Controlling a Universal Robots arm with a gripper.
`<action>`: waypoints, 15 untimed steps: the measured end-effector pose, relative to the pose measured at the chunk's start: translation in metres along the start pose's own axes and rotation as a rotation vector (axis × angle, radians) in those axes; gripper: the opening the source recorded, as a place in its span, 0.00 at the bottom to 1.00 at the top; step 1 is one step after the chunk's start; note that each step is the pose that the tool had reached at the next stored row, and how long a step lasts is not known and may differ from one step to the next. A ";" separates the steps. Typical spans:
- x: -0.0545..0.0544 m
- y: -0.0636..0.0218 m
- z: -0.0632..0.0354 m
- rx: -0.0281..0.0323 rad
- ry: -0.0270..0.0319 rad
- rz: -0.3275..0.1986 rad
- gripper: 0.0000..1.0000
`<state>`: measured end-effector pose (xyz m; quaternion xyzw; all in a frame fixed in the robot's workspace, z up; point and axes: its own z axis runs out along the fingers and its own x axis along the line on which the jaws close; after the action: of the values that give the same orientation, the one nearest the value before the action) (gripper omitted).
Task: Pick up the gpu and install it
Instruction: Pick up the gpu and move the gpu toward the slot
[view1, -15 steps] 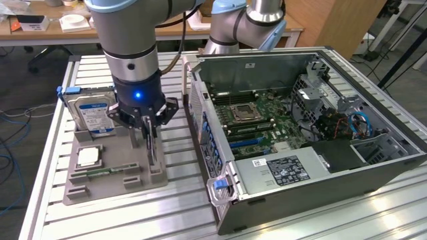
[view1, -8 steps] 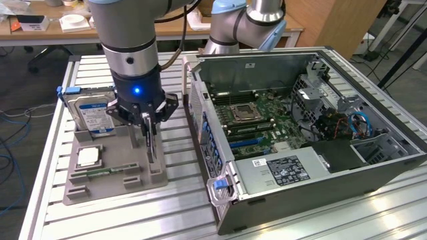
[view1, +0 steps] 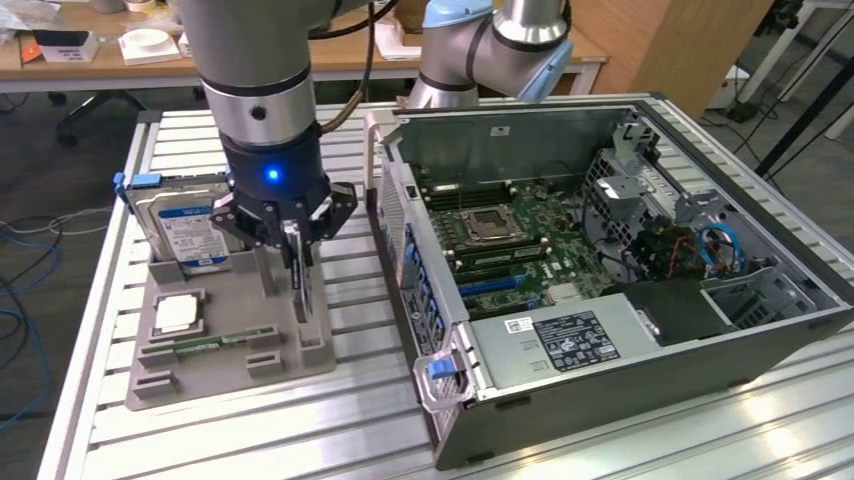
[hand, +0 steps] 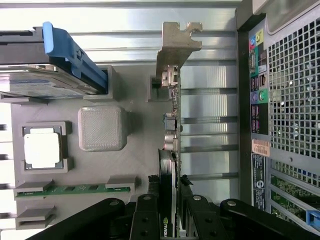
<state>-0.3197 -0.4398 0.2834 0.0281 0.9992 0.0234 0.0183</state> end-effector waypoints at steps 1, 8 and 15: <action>0.000 0.0000 -0.0009 -0.0001 0.0000 0.000 0.26; 0.000 0.0004 -0.0083 -0.0001 0.0000 0.000 0.26; -0.001 0.0007 -0.0155 -0.0001 0.0000 0.000 0.26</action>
<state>-0.3197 -0.4398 0.2990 0.0281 0.9992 0.0235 0.0183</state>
